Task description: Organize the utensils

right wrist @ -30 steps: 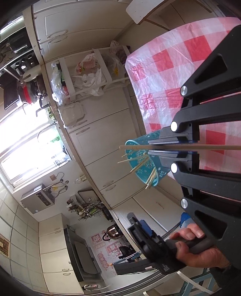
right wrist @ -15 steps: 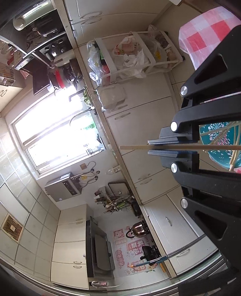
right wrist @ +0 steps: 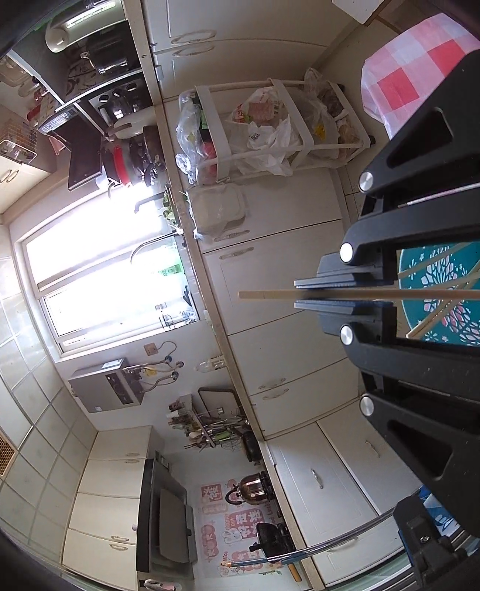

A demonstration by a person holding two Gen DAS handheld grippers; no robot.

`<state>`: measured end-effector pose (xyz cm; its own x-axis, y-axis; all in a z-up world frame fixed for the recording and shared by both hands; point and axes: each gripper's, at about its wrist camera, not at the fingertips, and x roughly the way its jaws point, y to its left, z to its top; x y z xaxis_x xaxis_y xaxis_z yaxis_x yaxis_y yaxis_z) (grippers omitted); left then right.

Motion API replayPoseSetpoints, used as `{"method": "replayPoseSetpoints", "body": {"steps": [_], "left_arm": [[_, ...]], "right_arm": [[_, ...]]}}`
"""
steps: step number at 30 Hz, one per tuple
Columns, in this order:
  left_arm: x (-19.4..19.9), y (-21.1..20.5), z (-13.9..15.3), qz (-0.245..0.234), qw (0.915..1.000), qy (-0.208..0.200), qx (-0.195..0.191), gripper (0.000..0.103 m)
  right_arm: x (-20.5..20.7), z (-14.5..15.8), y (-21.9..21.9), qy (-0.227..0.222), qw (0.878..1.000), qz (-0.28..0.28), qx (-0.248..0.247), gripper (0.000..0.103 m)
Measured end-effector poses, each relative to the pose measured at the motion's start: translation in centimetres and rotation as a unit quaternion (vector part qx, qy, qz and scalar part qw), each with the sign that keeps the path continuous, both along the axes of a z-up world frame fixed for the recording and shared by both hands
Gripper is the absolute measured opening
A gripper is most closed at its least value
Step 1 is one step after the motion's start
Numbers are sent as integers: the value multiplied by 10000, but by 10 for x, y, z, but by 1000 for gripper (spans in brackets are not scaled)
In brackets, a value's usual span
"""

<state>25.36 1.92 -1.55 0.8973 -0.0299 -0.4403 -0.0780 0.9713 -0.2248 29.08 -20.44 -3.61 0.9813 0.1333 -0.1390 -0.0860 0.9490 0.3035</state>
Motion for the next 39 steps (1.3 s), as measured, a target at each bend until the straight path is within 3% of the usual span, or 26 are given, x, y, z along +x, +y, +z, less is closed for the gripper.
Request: {"method": "replayPoseSetpoints", "body": {"steps": [11, 15, 20, 28, 39], "left_arm": [[0, -6, 1, -32, 9999, 53, 111, 79], [2, -9, -2, -36, 9997, 158, 209, 81], [1, -14, -1, -54, 9992, 183, 345, 82], [-3, -21, 2, -74, 9982, 141, 571, 86], [-7, -30, -2, -229, 9962, 175, 826, 89]], "right_arm": [[-20, -29, 15, 322, 9985, 286, -346, 7], [-32, -38, 18, 425, 9968, 440, -517, 24], [-47, -43, 12, 528, 9959, 498, -541, 24], [-76, -45, -11, 722, 9950, 424, -541, 34], [-119, -55, -39, 1372, 9899, 217, -286, 45]]}}
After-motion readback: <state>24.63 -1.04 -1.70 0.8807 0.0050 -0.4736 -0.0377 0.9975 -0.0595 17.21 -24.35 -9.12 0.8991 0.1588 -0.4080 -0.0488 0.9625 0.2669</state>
